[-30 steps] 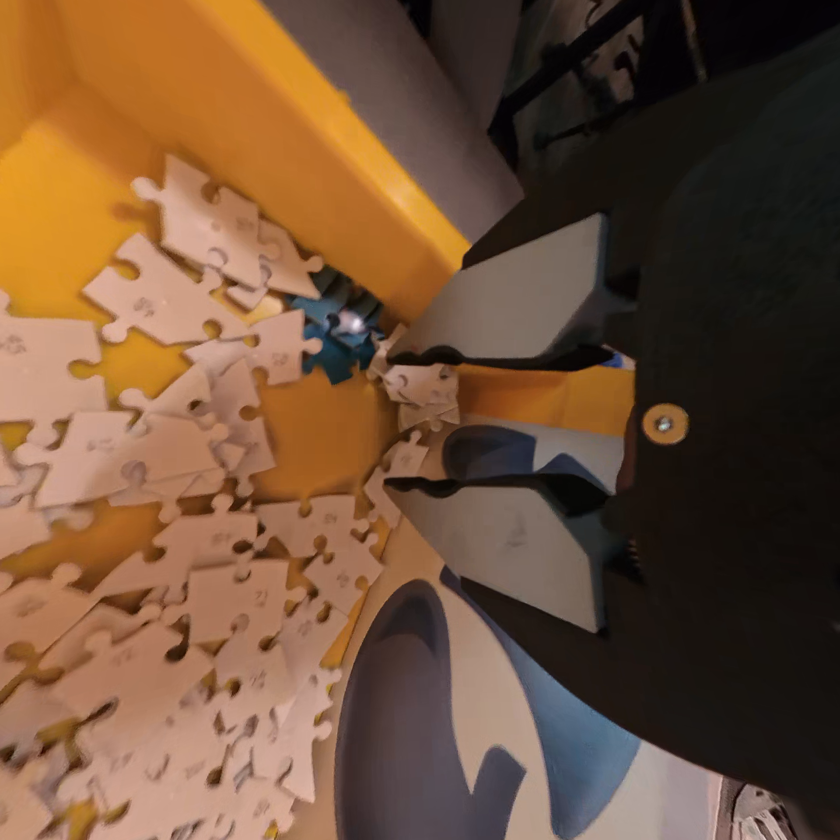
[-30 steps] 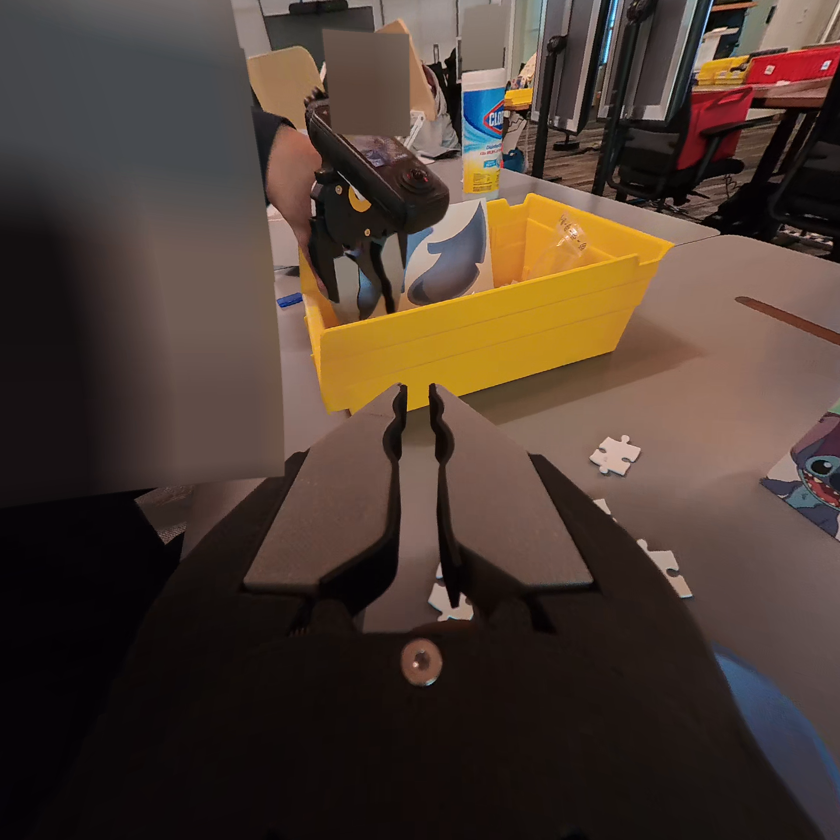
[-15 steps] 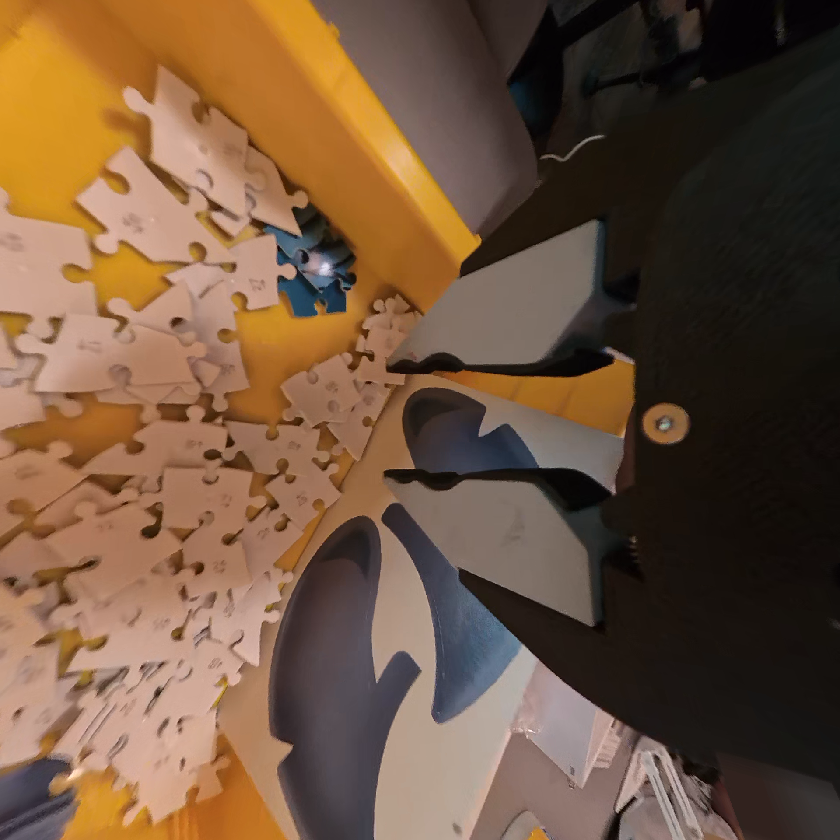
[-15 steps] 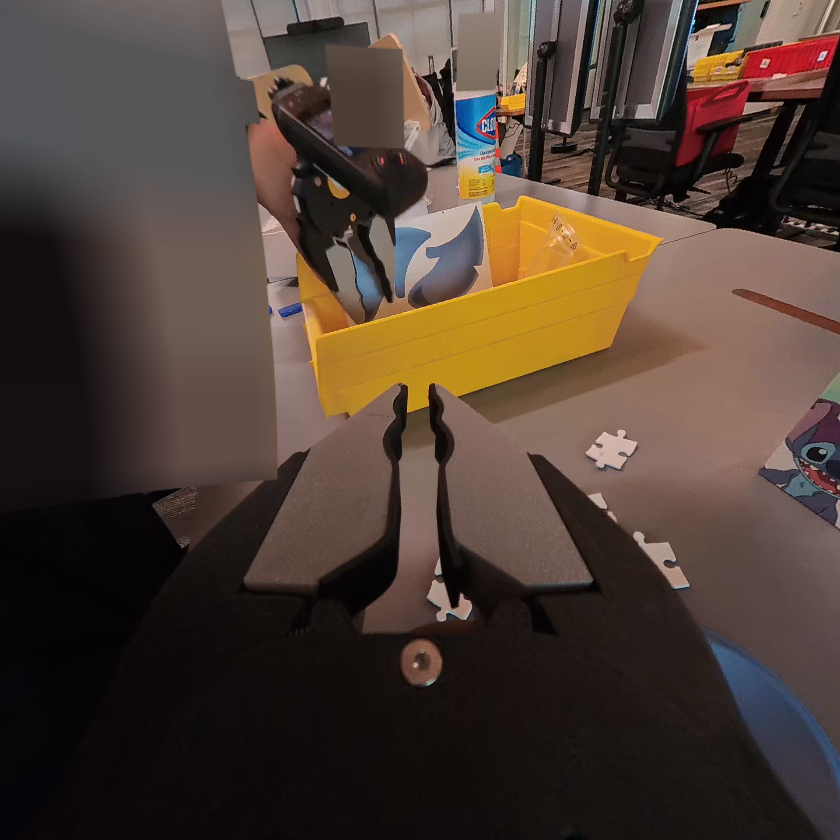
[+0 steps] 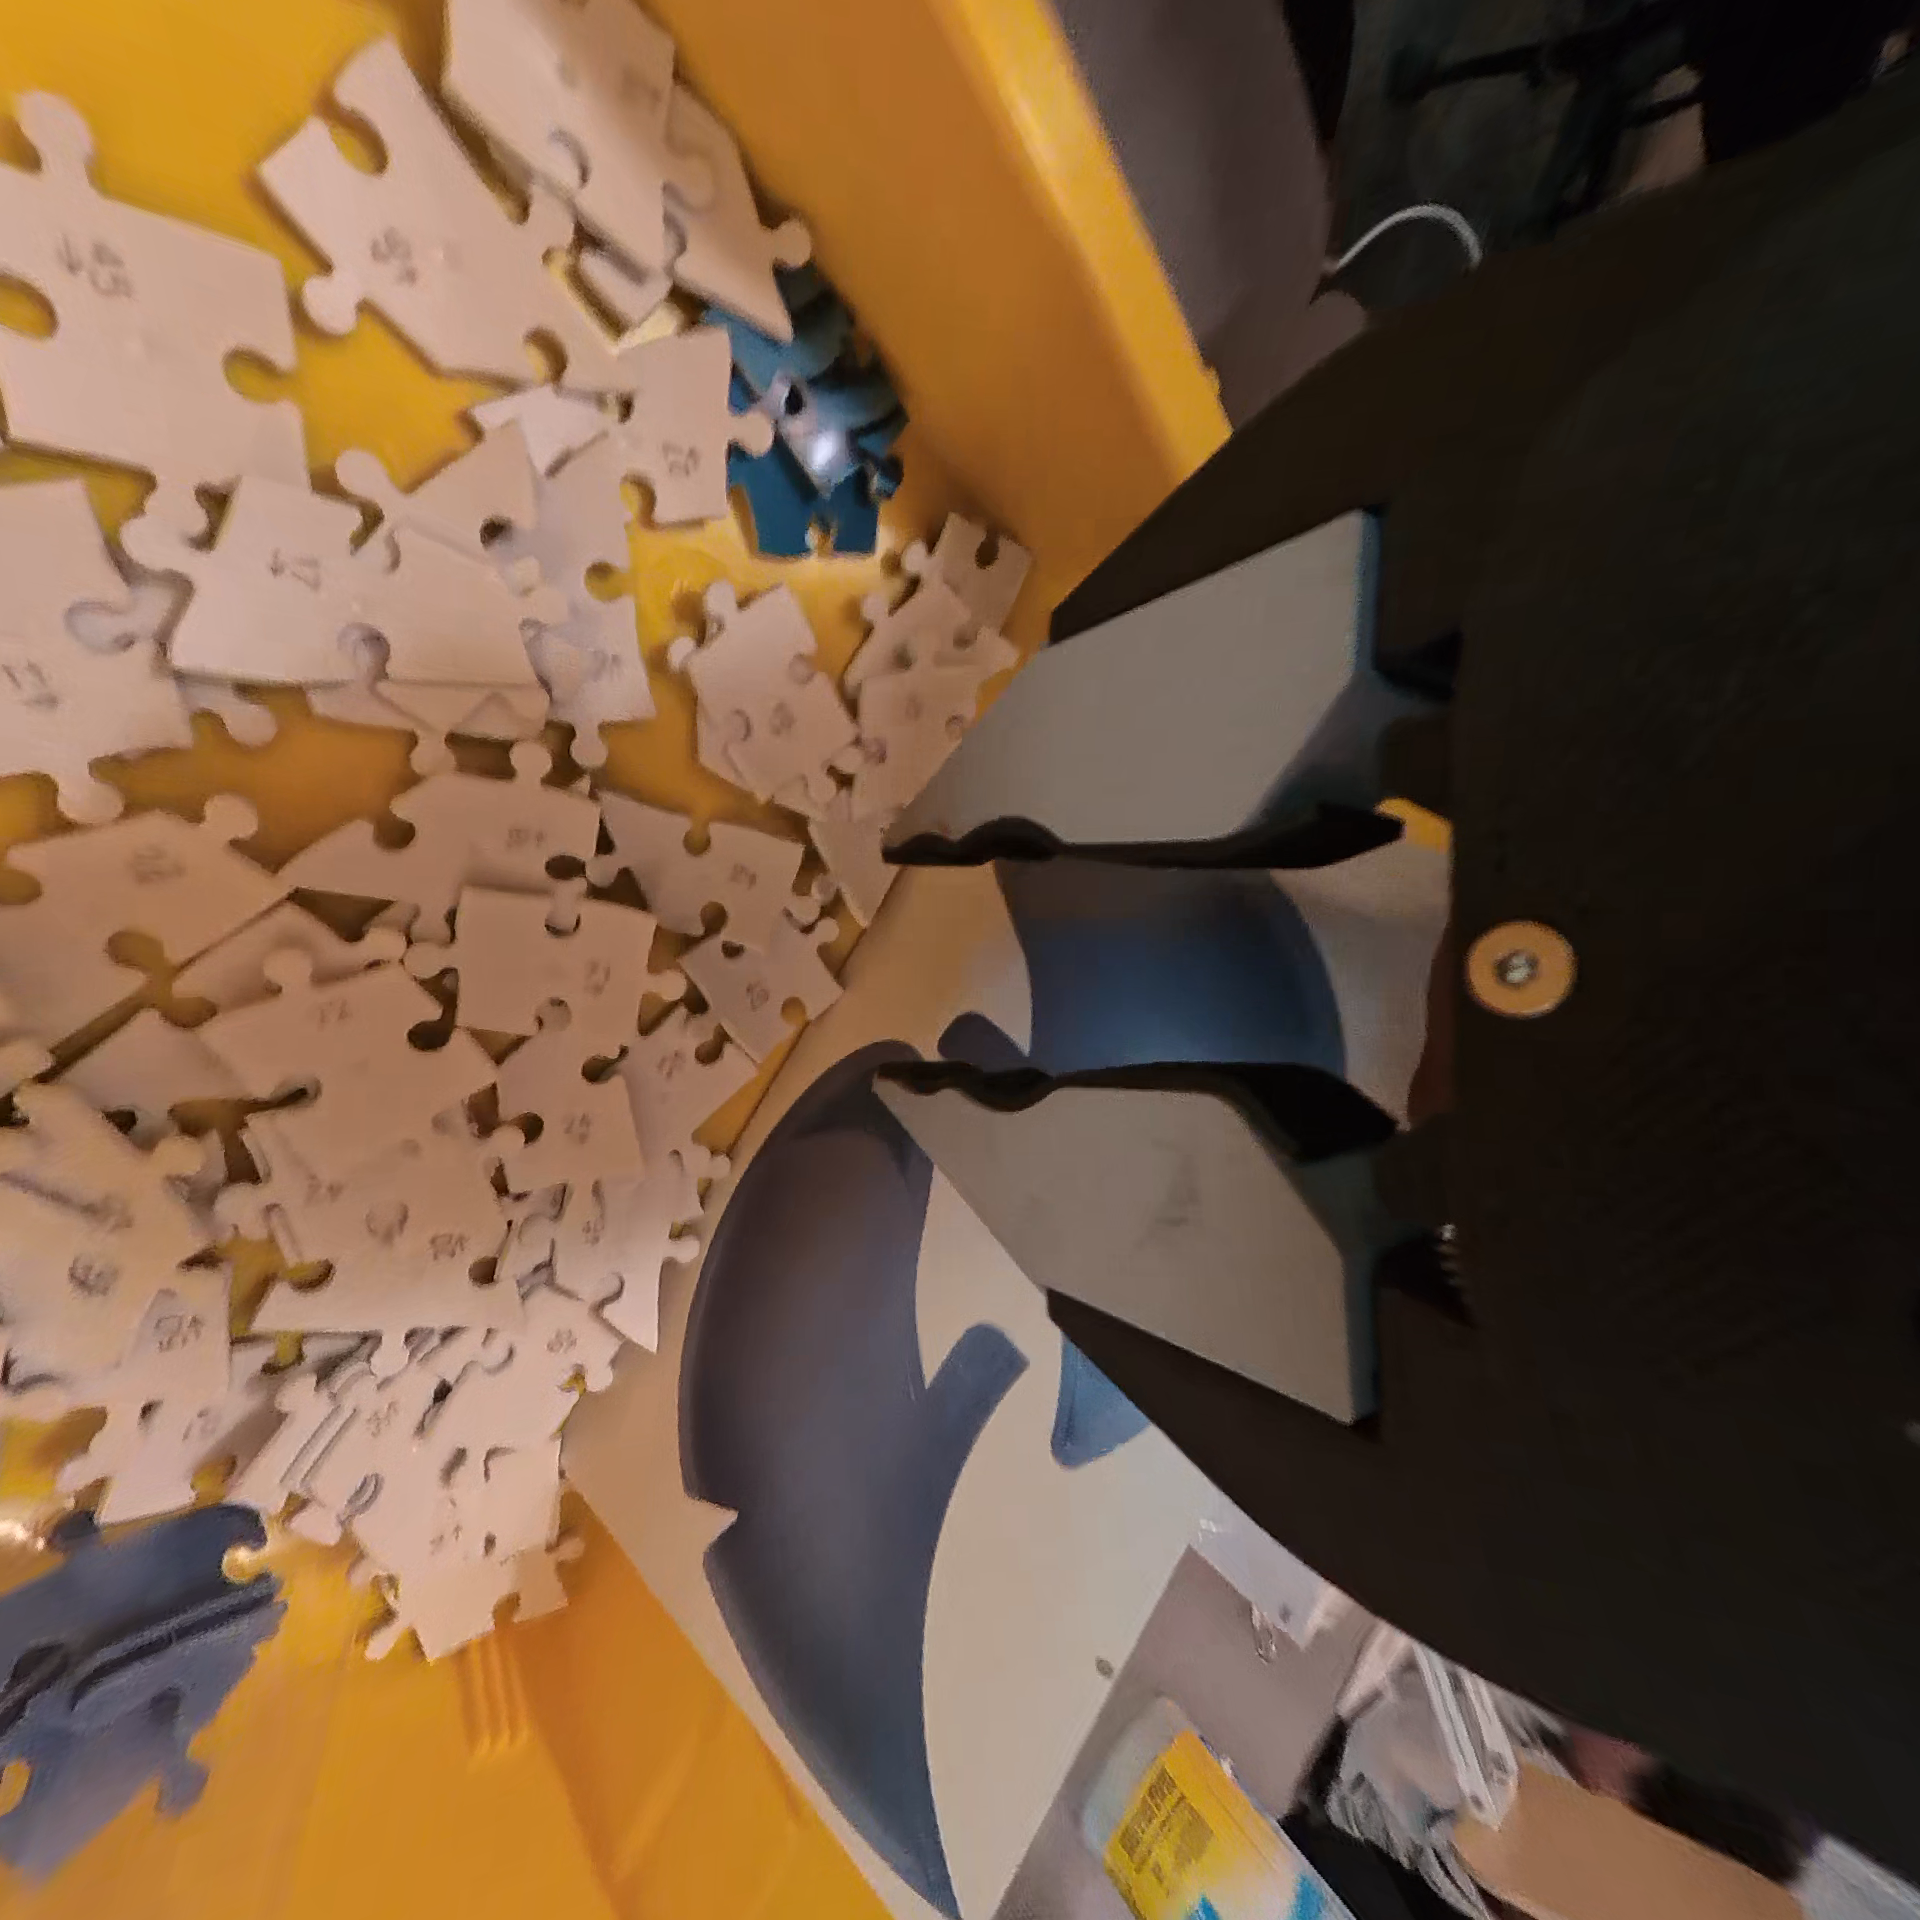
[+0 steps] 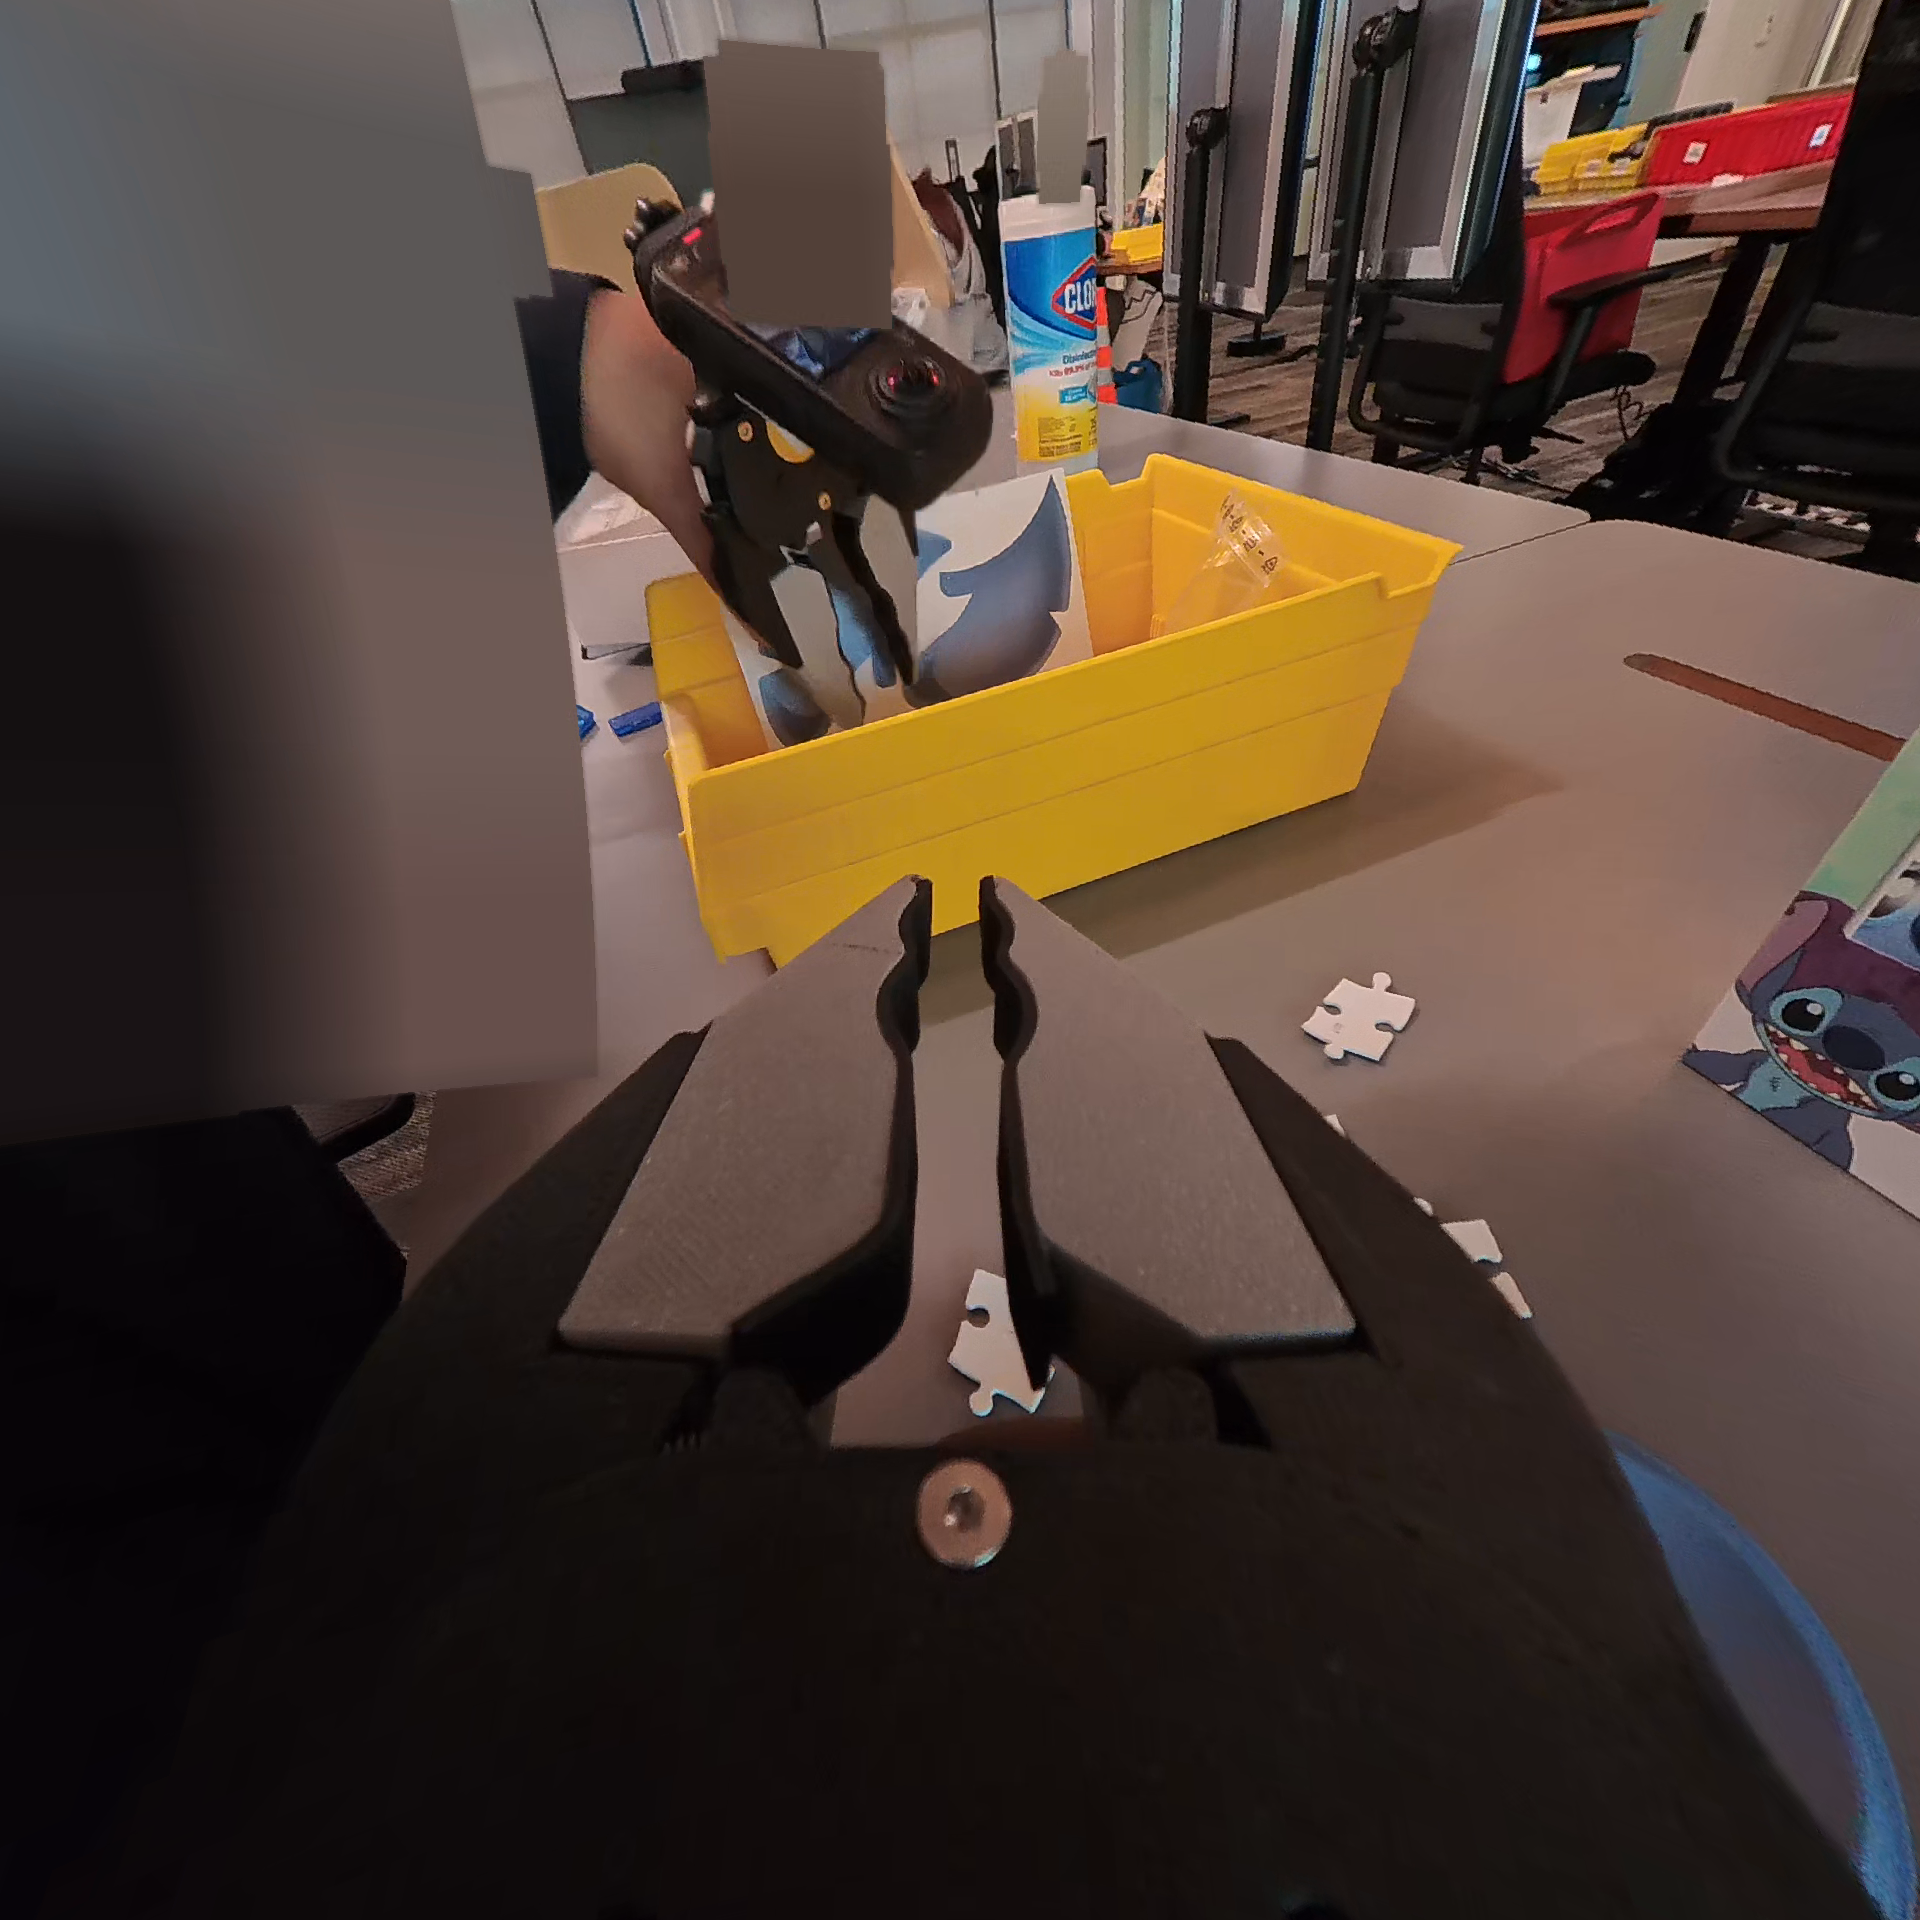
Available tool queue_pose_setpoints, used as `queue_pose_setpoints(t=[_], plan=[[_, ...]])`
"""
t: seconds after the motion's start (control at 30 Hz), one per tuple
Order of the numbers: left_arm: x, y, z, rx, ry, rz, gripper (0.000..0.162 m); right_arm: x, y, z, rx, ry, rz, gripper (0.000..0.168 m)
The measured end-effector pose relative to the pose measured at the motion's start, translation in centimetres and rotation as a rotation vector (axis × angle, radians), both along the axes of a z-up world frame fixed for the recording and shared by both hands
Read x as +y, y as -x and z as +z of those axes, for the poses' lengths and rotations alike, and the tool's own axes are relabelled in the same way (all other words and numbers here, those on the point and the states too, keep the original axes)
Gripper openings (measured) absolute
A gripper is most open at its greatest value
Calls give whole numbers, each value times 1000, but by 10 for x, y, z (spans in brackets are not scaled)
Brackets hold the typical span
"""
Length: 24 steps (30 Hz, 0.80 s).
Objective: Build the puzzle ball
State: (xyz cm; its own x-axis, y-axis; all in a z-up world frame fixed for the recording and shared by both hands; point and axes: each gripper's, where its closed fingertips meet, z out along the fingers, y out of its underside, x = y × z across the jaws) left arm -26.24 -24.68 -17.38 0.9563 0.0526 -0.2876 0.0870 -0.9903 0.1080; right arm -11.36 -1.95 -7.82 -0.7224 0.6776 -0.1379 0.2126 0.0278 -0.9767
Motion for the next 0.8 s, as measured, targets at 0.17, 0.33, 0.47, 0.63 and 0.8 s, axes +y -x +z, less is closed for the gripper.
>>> queue_pose_setpoints(t=[0.17,0.33,0.47,0.63,0.8], plan=[[-15,-38,-7,-191,54,-35,43,0,-2,3,2,12,7,5],[-10,-31,-20,-155,84,-37,33,-1,-2,3,11,2,5,5],[-2,-12,-16,-72,44,-34,39,-1,-2,2,9,-6,3,5],[5,7,-3,12,-66,24,39,-2,-3,3,12,-4,7,5],[14,-30,4,-190,-181,36,34,-3,-5,5,19,-4,11,5]])
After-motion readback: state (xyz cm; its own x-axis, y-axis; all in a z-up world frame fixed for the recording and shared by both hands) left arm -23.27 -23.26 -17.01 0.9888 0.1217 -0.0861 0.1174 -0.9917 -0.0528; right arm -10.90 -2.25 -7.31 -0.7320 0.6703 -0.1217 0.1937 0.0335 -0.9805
